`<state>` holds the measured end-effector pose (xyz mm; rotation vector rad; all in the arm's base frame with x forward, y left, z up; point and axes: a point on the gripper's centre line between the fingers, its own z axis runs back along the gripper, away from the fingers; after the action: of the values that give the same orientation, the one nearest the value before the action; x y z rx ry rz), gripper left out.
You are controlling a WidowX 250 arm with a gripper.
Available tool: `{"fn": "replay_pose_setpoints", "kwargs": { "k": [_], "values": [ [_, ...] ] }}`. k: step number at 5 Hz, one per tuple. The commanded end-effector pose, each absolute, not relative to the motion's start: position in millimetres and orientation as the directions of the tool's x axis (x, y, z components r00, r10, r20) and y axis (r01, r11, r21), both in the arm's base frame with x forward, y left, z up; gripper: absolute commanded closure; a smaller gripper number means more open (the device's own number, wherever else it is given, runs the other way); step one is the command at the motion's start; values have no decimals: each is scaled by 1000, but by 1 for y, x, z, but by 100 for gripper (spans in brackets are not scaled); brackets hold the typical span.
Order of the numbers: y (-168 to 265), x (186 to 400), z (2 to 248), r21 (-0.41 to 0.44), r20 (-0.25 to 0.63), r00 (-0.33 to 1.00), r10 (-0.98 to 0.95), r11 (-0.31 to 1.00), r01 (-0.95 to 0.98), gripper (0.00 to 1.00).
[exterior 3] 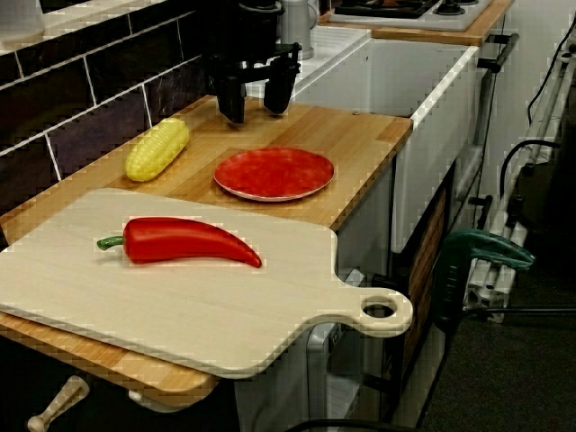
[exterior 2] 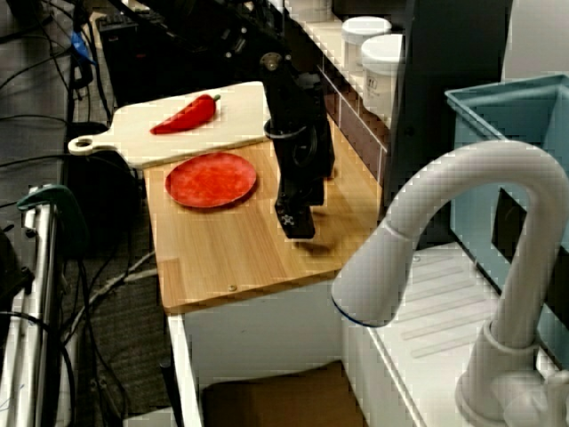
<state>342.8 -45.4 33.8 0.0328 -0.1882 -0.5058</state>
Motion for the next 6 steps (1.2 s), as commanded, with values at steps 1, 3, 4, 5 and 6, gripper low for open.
{"fn": "replay_pose_setpoints", "kwargs": {
  "k": [1, 3, 4, 5, 6],
  "values": [
    [-45, 343, 34, 78, 171, 858, -485, 875, 478, 0],
    [-19, 346, 83, 117, 272, 833, -481, 876, 468, 0],
    [-3, 338, 103, 110, 304, 845, -439, 898, 427, 0],
    [13, 327, 113, 134, 322, 862, -391, 921, 367, 0],
    [33, 315, 113, 170, 302, 913, -273, 958, 231, 0]
  ]
}}
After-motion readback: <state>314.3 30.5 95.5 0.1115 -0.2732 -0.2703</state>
